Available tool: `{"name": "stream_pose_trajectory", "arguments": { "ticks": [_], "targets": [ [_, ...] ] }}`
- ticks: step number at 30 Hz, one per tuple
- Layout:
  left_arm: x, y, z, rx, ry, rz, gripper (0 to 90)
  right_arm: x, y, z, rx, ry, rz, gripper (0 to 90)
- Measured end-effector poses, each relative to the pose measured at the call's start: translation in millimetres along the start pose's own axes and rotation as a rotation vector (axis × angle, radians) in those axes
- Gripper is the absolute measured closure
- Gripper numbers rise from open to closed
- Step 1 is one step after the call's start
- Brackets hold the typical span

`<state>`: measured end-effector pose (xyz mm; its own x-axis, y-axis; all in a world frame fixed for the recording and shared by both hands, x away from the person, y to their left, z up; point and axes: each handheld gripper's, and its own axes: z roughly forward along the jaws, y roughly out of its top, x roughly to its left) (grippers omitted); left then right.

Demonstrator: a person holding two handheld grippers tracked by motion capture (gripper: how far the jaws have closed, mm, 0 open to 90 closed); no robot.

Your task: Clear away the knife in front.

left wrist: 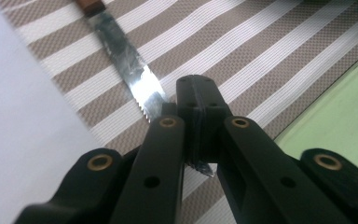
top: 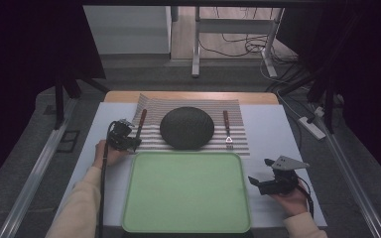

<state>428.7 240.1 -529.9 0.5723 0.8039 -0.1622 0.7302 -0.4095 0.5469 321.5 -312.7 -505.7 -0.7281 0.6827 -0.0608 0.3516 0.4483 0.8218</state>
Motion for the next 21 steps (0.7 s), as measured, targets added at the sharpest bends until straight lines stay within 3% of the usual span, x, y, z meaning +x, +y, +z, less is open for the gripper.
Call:
{"name": "stream_pose_trajectory", "arguments": {
  "ticks": [5, 6, 14, 21],
  "targets": [
    [10.1, -8.3, -5.3, -0.017, -0.004, -0.034, 89.0, 0.6, 0.0, 0.4, -0.003, 0.005, -0.001, 7.4],
    [13.8, -11.1, -7.9, -0.017, 0.011, -0.045, 89.0, 0.9, 0.1, 0.3, 0.000, 0.002, -0.002, 7.4],
    [21.3, -17.2, -13.6, -0.018, 0.031, -0.061, 89.0, 0.6, 0.0, 1.4, 0.005, -0.002, -0.003, 7.4],
    [21.6, -4.5, -27.3, -0.118, 0.058, -0.043, 89.0, 0.4, 0.0, 1.5, 0.006, -0.013, 0.003, 7.4]
  ]
}}
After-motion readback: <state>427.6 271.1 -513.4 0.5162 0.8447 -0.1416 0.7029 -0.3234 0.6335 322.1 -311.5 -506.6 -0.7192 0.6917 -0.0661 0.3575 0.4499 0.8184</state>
